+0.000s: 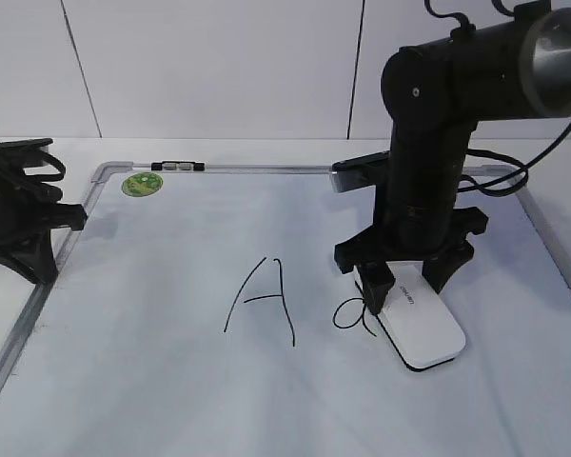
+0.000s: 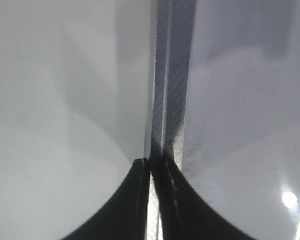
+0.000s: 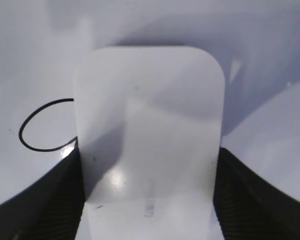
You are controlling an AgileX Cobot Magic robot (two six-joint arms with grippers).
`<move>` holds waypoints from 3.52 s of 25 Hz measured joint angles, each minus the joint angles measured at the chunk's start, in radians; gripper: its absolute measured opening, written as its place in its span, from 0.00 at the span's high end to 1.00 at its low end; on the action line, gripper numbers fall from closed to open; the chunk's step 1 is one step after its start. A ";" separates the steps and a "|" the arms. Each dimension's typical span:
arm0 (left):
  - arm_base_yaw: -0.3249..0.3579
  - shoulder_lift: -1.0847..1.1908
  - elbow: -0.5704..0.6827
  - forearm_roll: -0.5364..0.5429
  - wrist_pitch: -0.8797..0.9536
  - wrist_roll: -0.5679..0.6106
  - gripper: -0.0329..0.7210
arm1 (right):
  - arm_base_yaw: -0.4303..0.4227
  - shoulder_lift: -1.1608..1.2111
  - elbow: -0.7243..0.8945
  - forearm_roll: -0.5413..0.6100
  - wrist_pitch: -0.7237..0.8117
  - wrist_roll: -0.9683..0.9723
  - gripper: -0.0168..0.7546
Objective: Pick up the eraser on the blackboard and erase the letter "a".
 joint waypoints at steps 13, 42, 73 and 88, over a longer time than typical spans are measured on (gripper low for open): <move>0.000 0.000 0.000 -0.005 0.000 0.001 0.92 | 0.083 0.001 0.000 -0.020 0.000 0.000 0.27; 0.000 0.000 0.000 -0.013 -0.006 0.002 0.91 | -0.011 0.002 -0.001 0.010 0.034 0.009 0.27; 0.000 0.000 0.000 -0.015 -0.008 0.003 0.91 | 0.104 0.015 -0.019 0.025 0.054 0.009 0.27; 0.000 0.001 0.000 -0.018 -0.020 0.003 0.91 | 0.017 0.031 -0.041 0.030 0.057 0.039 0.27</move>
